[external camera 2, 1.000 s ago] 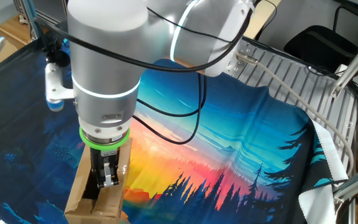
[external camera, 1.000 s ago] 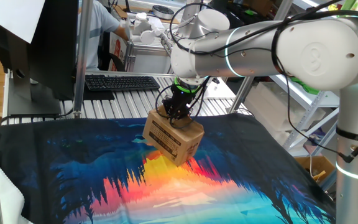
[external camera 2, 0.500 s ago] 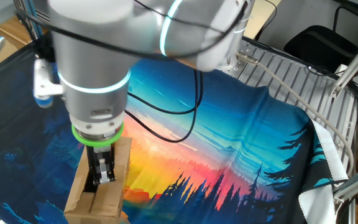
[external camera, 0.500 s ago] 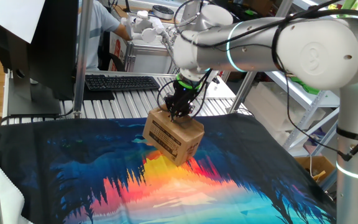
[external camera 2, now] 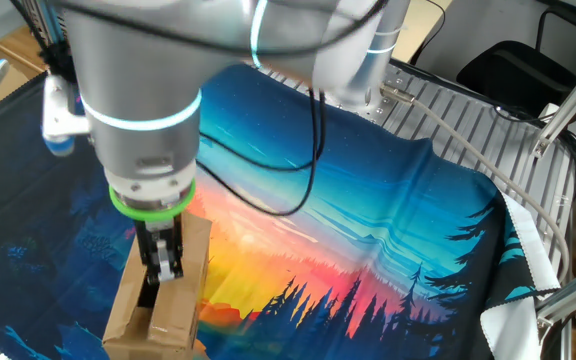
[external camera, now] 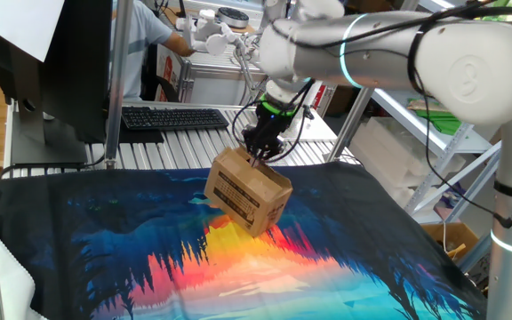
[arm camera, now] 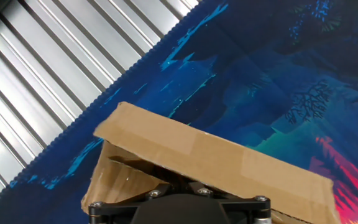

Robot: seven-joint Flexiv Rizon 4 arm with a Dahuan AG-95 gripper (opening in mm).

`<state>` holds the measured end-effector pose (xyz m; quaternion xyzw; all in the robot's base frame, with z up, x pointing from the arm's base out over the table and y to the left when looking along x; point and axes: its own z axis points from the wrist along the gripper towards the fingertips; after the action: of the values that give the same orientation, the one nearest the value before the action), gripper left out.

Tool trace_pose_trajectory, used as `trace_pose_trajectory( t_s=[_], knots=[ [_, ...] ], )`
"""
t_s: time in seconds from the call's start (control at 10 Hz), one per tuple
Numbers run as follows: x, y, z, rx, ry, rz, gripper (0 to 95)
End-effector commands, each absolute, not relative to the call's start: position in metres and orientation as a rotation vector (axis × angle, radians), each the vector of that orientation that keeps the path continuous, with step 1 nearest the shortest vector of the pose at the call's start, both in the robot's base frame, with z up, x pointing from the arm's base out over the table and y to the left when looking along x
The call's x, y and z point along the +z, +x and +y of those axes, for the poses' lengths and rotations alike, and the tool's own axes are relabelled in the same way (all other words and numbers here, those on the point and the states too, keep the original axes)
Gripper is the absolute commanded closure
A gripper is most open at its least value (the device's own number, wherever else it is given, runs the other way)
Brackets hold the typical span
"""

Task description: Cover the box

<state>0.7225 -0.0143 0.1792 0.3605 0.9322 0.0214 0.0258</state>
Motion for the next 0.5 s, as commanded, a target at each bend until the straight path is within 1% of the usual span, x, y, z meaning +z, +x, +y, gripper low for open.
trace_pose_trajectory(
  t_s=[0.1, 0.5],
  knots=[
    [0.192, 0.728, -0.017, 0.052, 1.102, 2.903, 95.0],
    [0.196, 0.741, -0.022, 0.023, 1.059, 2.904, 95.0]
  ],
)
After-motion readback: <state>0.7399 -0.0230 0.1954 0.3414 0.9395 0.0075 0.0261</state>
